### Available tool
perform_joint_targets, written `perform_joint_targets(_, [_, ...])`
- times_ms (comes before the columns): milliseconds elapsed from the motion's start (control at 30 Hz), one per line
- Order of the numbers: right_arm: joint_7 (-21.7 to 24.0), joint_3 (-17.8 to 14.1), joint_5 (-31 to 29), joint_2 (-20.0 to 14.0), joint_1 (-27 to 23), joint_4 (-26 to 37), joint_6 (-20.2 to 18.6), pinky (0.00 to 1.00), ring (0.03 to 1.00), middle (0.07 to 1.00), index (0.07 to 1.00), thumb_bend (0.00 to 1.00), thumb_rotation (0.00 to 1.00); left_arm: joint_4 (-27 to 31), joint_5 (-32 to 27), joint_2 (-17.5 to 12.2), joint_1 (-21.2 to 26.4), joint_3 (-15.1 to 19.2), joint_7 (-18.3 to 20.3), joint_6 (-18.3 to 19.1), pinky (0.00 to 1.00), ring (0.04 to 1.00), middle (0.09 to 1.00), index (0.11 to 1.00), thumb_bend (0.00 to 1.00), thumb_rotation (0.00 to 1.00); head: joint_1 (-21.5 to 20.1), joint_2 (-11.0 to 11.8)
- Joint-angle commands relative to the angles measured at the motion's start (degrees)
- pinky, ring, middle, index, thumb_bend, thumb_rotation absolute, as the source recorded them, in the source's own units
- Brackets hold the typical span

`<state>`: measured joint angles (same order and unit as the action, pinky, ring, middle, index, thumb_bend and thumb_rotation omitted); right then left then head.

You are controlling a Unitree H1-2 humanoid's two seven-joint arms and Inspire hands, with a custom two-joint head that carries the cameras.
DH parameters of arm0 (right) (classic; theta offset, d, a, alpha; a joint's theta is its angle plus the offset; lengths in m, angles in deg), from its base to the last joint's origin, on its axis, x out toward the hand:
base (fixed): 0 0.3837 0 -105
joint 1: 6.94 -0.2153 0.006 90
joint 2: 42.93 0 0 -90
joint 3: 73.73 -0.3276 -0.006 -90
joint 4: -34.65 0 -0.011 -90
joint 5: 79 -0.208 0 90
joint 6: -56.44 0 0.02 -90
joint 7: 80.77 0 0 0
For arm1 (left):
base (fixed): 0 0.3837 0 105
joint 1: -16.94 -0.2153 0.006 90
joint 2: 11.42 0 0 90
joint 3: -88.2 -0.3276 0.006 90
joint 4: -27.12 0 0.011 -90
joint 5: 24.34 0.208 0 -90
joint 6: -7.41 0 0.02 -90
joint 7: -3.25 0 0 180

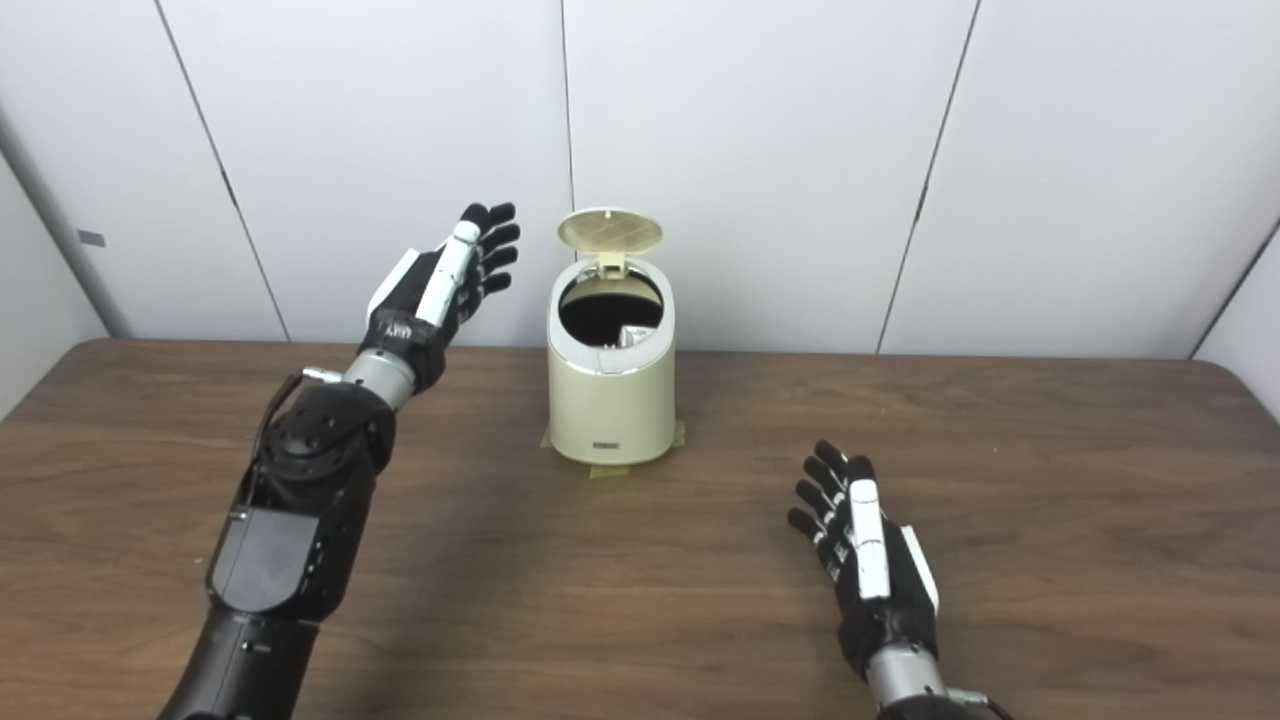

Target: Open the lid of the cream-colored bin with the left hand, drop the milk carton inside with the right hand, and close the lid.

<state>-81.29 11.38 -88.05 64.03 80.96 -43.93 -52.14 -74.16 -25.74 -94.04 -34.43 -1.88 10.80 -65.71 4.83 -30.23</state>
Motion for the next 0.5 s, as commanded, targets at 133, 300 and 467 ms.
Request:
perform_joint_targets(133, [0.18,-0.08,-1.68,0.55,-2.53,2.50,0.77,0.80,0.855,0.874,0.896,0.58,0.98,-1.04,3.00,-1.95,7.99,-2.54,0.69,-3.99,0.91,0.931,0.927,0.940,0.55,0.99,-0.56,-0.05])
perform_joint_targets(300, [0.76,0.70,-2.40,0.15,-2.76,3.59,-2.06,0.72,0.836,0.860,0.884,0.58,0.97,-4.24,3.88,-1.93,10.14,-3.69,0.94,-6.64,0.90,0.915,0.910,0.933,0.53,1.00,-0.87,0.25])
perform_joint_targets(467, [1.82,1.01,-3.56,-0.32,-3.64,2.97,-3.35,0.72,0.807,0.835,0.870,0.56,0.89,-6.03,5.31,-1.76,11.99,-4.79,1.30,-6.65,0.92,0.905,0.888,0.903,0.54,1.00,-1.36,0.20])
